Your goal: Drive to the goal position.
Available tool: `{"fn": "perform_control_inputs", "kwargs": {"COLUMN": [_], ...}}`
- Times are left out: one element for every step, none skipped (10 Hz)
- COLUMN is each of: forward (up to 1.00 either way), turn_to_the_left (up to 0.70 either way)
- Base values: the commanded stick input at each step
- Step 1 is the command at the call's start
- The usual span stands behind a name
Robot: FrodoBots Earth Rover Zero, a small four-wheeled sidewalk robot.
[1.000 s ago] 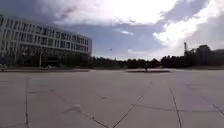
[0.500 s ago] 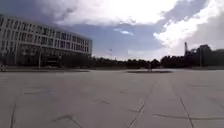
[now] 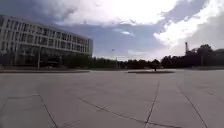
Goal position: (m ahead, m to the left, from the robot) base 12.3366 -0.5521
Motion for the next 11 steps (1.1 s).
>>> {"fn": "perform_control_inputs", "kwargs": {"forward": [0.50, 0.50, 0.50, 0.50, 0.50, 0.50, 0.50, 0.50, 0.50, 0.50, 0.50], "turn_to_the_left": [0.01, 0.01, 0.01, 0.01, 0.01, 0.01, 0.01, 0.01, 0.01, 0.01, 0.01]}}
